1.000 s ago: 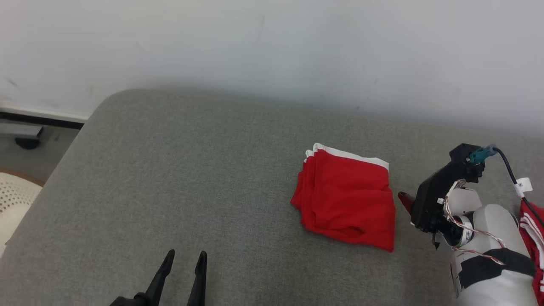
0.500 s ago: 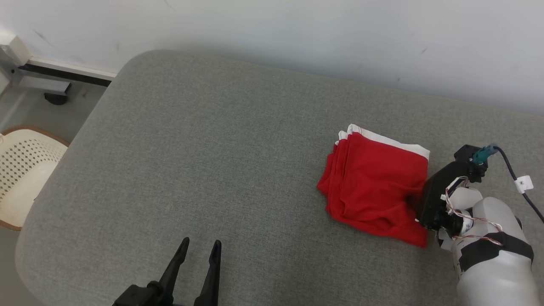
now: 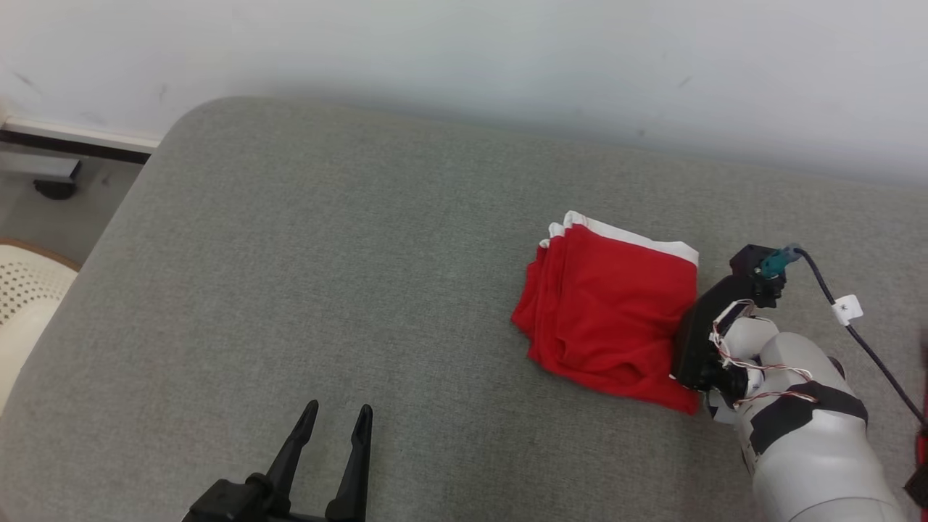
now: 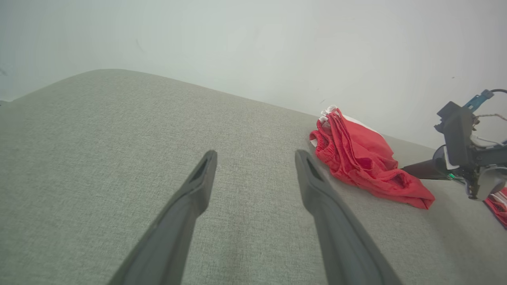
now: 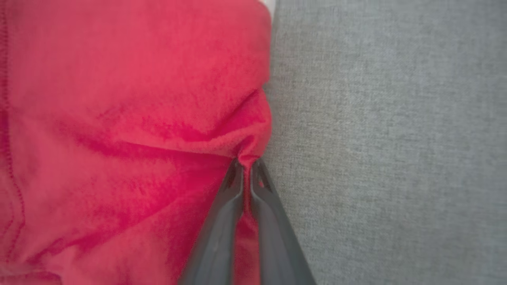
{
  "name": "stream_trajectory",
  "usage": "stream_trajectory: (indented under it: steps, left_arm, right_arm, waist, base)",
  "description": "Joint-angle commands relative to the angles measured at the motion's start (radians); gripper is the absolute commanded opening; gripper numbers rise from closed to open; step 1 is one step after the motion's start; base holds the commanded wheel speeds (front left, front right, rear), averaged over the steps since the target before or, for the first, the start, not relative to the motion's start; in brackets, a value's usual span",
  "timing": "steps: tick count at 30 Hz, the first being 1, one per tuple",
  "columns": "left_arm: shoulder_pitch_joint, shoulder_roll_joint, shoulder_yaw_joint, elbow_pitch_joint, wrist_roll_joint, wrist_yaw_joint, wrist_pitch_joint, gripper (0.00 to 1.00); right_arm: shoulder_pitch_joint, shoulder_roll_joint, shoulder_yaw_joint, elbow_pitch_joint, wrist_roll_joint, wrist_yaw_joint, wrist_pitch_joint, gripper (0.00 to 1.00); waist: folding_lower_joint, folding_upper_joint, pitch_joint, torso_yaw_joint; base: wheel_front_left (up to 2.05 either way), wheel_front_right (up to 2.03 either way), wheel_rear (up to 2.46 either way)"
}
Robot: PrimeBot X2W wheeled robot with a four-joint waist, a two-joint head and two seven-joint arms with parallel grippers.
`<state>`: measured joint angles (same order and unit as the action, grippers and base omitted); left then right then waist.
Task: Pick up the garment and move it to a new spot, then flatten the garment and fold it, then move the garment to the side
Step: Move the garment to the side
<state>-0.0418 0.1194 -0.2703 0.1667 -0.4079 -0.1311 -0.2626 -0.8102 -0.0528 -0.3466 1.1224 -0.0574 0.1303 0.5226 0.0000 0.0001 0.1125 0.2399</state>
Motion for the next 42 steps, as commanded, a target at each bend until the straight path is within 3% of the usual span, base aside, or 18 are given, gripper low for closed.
stream_trajectory:
  steps: [1, 10, 17, 24, 31, 35, 42]
  left_arm:
    - [-0.001, 0.006, 0.005, 0.001, -0.004, 0.001, -0.002, 1.0]
    - [0.029, 0.011, 0.035, -0.003, -0.004, 0.001, -0.002, 1.0]
    - [0.062, 0.01, 0.061, -0.018, 0.001, 0.001, -0.002, 1.0]
    - [0.07, 0.011, 0.071, -0.034, 0.004, 0.001, -0.002, 1.0]
    - [0.025, 0.031, 0.052, -0.04, 0.0, 0.001, -0.002, 1.0]
    - [-0.009, 0.042, 0.025, -0.035, -0.005, 0.001, -0.002, 1.0]
    - [-0.057, 0.056, -0.008, -0.027, -0.016, 0.001, -0.002, 1.0]
  right_arm:
    - [-0.002, 0.004, 0.016, 0.022, 0.008, 0.0, -0.015, 0.0]
    - [-0.025, 0.002, 0.131, 0.006, 0.026, 0.0, -0.079, 0.0]
    - [0.052, -0.049, 0.247, -0.127, 0.029, 0.0, -0.015, 0.0]
    - [0.208, -0.196, 0.333, -0.407, 0.116, 0.0, 0.128, 0.0]
    - [0.33, -0.353, 0.36, -0.662, 0.113, 0.0, 0.23, 0.0]
    - [0.329, -0.443, 0.407, -0.71, 0.092, 0.0, 0.214, 0.0]
    - [0.331, -0.621, 0.497, -0.682, 0.115, 0.0, 0.208, 0.0]
  waist:
    - [0.0, -0.0001, -0.015, -0.023]
    - [0.0, -0.0001, -0.082, -0.108]
    - [0.0, -0.0001, -0.135, -0.198]
    - [0.0, -0.0001, -0.127, -0.266]
    - [0.0, -0.0001, -0.059, -0.291]
    - [0.0, -0.0001, -0.003, -0.282]
    - [0.0, -0.0001, 0.066, -0.235]
  base:
    - [0.0, 0.0, 0.0]
    - [0.0, 0.0, 0.0]
    - [0.0, 0.0, 0.0]
    - [0.0, 0.0, 0.0]
    - [0.0, 0.0, 0.0]
    - [0.0, 0.0, 0.0]
    - [0.0, 0.0, 0.0]
